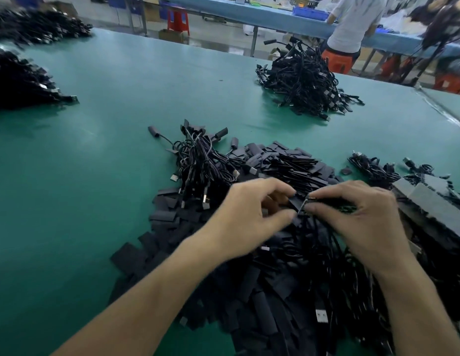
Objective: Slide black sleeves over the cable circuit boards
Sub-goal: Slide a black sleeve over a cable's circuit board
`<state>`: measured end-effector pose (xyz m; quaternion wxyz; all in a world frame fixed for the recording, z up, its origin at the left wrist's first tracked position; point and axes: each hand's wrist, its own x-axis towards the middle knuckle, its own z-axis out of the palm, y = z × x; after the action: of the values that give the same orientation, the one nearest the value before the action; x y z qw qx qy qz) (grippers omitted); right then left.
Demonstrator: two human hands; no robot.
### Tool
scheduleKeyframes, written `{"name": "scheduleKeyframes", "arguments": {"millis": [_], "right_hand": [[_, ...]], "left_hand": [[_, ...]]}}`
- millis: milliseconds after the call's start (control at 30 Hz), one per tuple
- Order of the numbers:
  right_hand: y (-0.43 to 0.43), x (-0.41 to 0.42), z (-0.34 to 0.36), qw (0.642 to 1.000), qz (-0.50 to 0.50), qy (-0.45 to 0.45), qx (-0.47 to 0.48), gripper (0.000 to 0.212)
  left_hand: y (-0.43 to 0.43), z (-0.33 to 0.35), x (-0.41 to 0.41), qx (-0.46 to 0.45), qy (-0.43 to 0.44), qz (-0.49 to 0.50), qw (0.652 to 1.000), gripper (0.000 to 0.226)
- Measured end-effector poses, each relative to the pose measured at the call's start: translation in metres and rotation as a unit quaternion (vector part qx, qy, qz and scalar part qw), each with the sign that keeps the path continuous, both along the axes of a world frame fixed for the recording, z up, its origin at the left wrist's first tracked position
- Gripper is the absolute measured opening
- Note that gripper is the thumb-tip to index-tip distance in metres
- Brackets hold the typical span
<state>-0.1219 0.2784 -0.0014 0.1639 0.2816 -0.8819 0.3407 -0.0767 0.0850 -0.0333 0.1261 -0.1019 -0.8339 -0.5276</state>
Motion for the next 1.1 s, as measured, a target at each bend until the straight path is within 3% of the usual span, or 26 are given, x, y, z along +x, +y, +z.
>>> {"name": "scheduleKeyframes", "arguments": {"millis": [267, 400, 700, 900, 1100], "right_hand": [[-0.007, -0.006, -0.016, 0.991, 0.068, -0.093, -0.065, 0.021], [-0.006, -0.011, -0.022, 0.992, 0.063, -0.106, -0.031, 0.019], [-0.003, -0.016, -0.028, 0.982, 0.113, -0.150, -0.015, 0.016], [-0.003, -0.020, -0.029, 0.960, 0.160, -0.219, -0.071, 0.004], [-0.001, -0.026, -0.031, 0.934, 0.200, -0.276, -0.108, 0.006]], "left_hand": [[0.012, -0.025, -0.005, 0.095, -0.065, -0.027, 0.993, 0.015], [0.014, -0.027, -0.009, 0.109, -0.064, 0.007, 0.992, 0.016], [0.009, -0.026, -0.011, 0.169, -0.094, -0.022, 0.981, 0.013], [0.006, -0.023, -0.010, 0.182, -0.108, -0.042, 0.977, 0.014], [0.004, -0.018, -0.009, 0.237, -0.132, -0.063, 0.960, 0.010]]}}
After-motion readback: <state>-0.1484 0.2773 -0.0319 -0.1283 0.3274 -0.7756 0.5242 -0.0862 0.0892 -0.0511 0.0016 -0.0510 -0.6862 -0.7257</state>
